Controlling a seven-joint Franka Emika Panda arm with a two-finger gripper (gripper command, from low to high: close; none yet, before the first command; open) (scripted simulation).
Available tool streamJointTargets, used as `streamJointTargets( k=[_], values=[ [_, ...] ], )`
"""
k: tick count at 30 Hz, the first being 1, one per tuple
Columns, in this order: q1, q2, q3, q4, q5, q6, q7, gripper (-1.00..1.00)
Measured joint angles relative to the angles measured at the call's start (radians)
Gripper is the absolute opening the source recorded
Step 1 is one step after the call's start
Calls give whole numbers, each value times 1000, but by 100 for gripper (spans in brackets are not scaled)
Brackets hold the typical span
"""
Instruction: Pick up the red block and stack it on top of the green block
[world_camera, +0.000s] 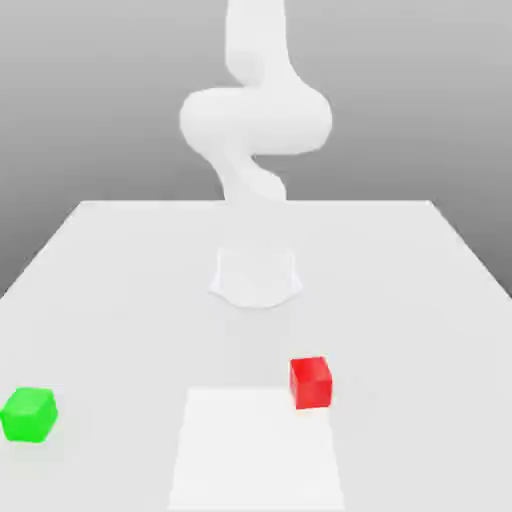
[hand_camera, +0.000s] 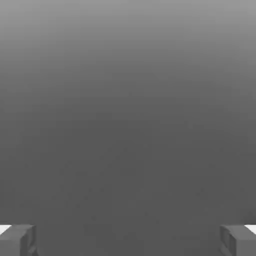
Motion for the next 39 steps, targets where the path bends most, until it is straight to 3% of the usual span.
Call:
streamJointTargets(
  k=[16,19,23,24,31,39],
  values=[
    [110,508,94,-528,47,410,30,0],
    [114,707,107,-564,-4,564,75,0],
    [155,871,50,-552,-79,700,131,0],
    [170,901,33,-548,-86,727,137,-100],
    [174,907,29,-548,-94,732,143,-100],
    [172,646,57,-584,3,507,74,-100]
  ],
)
